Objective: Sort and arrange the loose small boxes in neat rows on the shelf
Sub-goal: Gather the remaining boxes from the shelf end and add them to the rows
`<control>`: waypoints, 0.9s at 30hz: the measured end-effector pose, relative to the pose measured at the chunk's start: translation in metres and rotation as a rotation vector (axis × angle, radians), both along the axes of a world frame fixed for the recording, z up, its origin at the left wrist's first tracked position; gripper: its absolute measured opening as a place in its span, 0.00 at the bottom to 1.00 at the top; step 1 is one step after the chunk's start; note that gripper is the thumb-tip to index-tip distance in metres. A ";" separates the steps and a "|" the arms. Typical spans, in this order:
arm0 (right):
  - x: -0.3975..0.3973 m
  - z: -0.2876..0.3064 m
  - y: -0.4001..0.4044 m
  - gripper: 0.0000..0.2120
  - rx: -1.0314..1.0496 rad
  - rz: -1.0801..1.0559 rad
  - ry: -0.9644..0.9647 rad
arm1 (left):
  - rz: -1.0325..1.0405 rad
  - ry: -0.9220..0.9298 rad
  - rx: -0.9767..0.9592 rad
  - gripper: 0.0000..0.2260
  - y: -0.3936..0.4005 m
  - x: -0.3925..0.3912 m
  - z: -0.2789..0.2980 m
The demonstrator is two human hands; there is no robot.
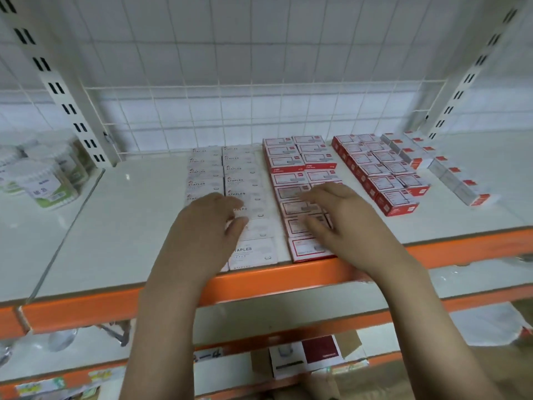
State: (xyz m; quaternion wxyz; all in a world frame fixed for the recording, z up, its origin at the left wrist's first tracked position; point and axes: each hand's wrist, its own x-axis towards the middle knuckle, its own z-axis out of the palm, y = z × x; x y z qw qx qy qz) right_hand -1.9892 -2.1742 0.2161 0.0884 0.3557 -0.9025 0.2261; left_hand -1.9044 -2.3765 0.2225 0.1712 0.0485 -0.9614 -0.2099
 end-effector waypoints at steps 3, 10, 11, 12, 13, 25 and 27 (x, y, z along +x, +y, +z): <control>-0.003 0.008 0.027 0.17 -0.002 -0.081 0.032 | -0.077 -0.030 -0.016 0.14 0.028 -0.020 0.005; -0.005 0.009 0.116 0.15 -0.023 -0.336 0.054 | -0.262 -0.047 -0.021 0.15 0.110 -0.069 0.008; -0.005 0.008 0.132 0.14 -0.035 -0.372 0.051 | -0.297 -0.045 -0.021 0.15 0.125 -0.076 0.008; -0.005 0.007 0.148 0.14 -0.043 -0.410 0.050 | -0.334 -0.042 -0.018 0.15 0.140 -0.082 0.009; -0.005 0.006 0.164 0.14 -0.047 -0.449 0.057 | -0.369 -0.040 -0.015 0.14 0.155 -0.088 0.009; -0.017 0.001 0.404 0.15 -0.091 -0.762 0.089 | -0.612 0.024 -0.070 0.15 0.396 -0.161 0.007; -0.017 -0.001 0.447 0.15 -0.072 -0.807 0.089 | -0.617 0.034 -0.087 0.15 0.438 -0.169 0.006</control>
